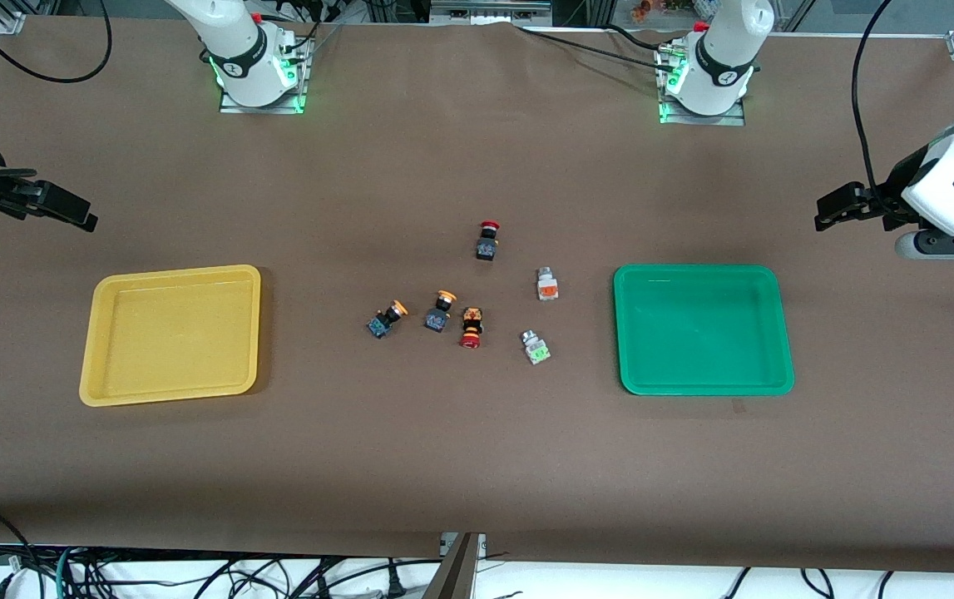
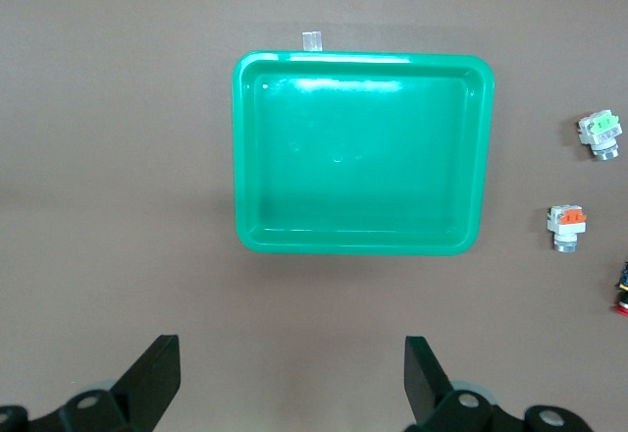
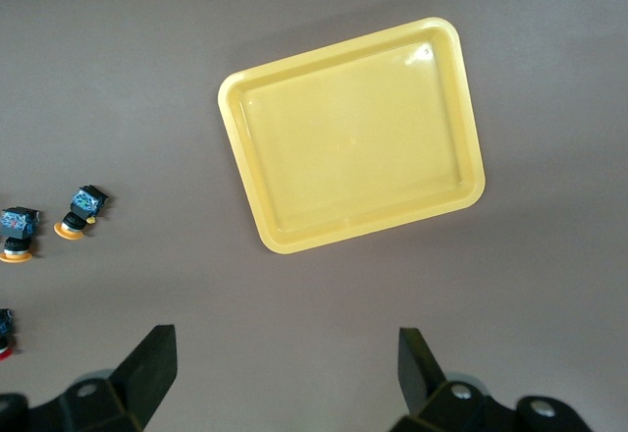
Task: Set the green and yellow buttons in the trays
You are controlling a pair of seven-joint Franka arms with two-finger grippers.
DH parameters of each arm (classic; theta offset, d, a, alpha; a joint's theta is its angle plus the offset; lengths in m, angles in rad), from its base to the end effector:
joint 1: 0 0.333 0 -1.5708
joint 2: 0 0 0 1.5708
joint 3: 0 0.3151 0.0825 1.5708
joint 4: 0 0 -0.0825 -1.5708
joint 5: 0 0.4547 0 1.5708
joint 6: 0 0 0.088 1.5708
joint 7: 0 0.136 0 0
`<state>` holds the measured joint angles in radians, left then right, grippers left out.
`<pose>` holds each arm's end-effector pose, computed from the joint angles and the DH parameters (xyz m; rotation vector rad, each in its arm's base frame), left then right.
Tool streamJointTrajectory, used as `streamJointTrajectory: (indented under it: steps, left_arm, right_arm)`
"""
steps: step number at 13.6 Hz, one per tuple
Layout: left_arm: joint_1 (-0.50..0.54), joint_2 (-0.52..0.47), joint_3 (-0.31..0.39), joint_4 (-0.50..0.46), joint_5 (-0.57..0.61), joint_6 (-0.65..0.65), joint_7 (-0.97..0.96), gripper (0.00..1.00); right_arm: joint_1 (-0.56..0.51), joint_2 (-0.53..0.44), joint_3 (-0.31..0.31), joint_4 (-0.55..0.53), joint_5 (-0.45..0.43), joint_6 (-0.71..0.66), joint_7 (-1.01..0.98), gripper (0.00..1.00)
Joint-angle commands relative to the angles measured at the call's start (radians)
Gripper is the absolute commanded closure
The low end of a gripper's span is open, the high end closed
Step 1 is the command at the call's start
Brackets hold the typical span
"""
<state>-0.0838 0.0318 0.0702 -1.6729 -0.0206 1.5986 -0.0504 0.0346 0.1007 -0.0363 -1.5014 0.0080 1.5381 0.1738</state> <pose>0.6271 -0.0117 0.5219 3.1217 0.0602 -0.1665 0.6499 0.0010 0.5651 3.1268 -0.2750 -0.1006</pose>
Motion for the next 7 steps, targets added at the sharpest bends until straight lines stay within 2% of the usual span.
streamJointTrajectory:
  steps: [1, 4, 7]
  left_arm:
    - [-0.002, -0.029, 0.003, -0.001, 0.008, -0.005, 0.014, 0.0]
    - [0.002, -0.029, 0.003, 0.005, 0.004, -0.014, 0.014, 0.0]
    - [0.002, -0.029, 0.003, 0.007, 0.001, -0.015, 0.011, 0.0]
  right_arm:
    - [-0.007, 0.008, 0.009, 0.018, -0.003, -0.003, -0.004, 0.0]
    - [-0.005, 0.022, 0.01, 0.018, 0.001, 0.002, -0.008, 0.0]
    - [0.022, 0.115, 0.01, 0.018, 0.007, 0.007, -0.008, 0.0]
